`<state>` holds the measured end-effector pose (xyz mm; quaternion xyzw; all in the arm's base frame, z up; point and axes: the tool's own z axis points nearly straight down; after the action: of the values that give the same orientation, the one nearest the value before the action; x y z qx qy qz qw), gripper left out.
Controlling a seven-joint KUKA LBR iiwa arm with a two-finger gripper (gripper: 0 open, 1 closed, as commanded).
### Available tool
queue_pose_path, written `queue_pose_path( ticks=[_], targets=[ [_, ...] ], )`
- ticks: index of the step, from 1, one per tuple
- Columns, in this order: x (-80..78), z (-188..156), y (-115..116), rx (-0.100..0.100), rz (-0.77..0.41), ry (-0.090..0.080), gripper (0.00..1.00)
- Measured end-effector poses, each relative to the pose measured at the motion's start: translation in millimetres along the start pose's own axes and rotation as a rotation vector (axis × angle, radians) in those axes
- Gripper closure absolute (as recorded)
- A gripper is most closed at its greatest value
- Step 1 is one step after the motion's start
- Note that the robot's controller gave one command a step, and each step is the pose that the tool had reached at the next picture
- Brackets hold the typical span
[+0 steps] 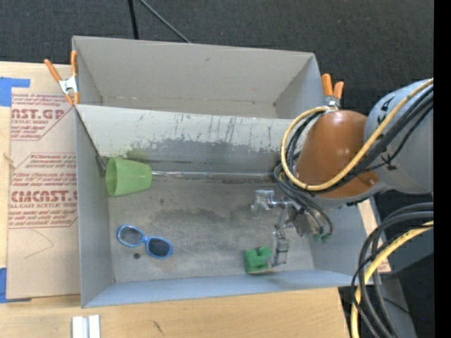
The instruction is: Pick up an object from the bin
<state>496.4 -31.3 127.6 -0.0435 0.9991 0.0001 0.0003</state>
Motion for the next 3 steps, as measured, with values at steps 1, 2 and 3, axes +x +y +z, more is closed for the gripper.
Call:
queue_pose_path(
  ticks=[1,2,3],
  targets=[
    [11.9,56.1,-0.8,0.002,-0.137,-0.02,0.0],
    [17.3,58.1,-0.4,-0.001,-0.138,0.0,1.0],
    [1.0,-79.7,27.1,0.001,-0.141,-0.008,1.0]
  ],
)
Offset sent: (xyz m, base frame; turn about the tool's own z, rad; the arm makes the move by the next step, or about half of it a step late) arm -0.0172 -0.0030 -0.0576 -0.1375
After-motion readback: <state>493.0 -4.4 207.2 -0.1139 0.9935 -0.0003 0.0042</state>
